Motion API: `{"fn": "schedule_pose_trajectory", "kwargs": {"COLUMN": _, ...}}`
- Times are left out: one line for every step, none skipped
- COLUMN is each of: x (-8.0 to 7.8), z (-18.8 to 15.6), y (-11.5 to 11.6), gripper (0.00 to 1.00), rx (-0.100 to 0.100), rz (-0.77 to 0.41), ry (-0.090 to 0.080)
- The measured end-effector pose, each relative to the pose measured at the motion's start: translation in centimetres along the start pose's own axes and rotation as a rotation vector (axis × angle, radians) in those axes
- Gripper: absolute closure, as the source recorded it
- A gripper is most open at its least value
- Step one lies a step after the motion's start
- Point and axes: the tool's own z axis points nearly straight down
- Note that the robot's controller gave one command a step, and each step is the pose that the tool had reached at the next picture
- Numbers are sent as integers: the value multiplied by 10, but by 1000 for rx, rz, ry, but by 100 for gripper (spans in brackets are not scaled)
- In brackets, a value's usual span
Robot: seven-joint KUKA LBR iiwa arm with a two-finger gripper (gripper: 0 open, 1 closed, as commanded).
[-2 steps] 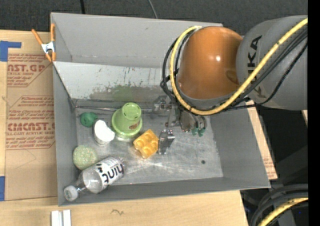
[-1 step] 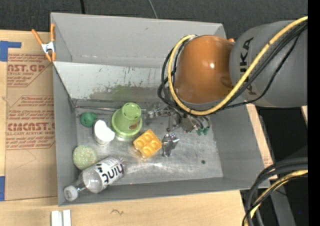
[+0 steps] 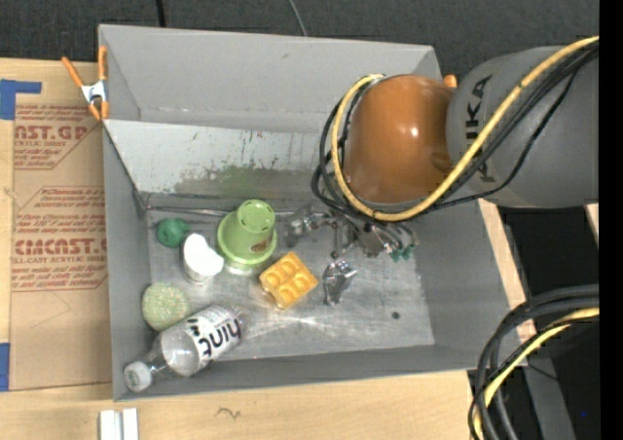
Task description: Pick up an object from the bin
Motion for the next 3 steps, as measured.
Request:
{"fn": "schedule_pose_trajectory", "kwargs": {"x": -3, "z": 44, "y": 3, "gripper": 0, "rx": 1, "rz": -128, "ry": -5}}
{"fn": "schedule_pose_trajectory", "kwargs": {"x": -11, "z": 73, "y": 1, "gripper": 100, "rx": 3, "rz": -421, "ry": 4}}
{"fn": "schedule_pose_trajectory", "kwargs": {"x": -12, "z": 73, "y": 1, "gripper": 100, "rx": 3, "rz": -421, "ry": 4}}
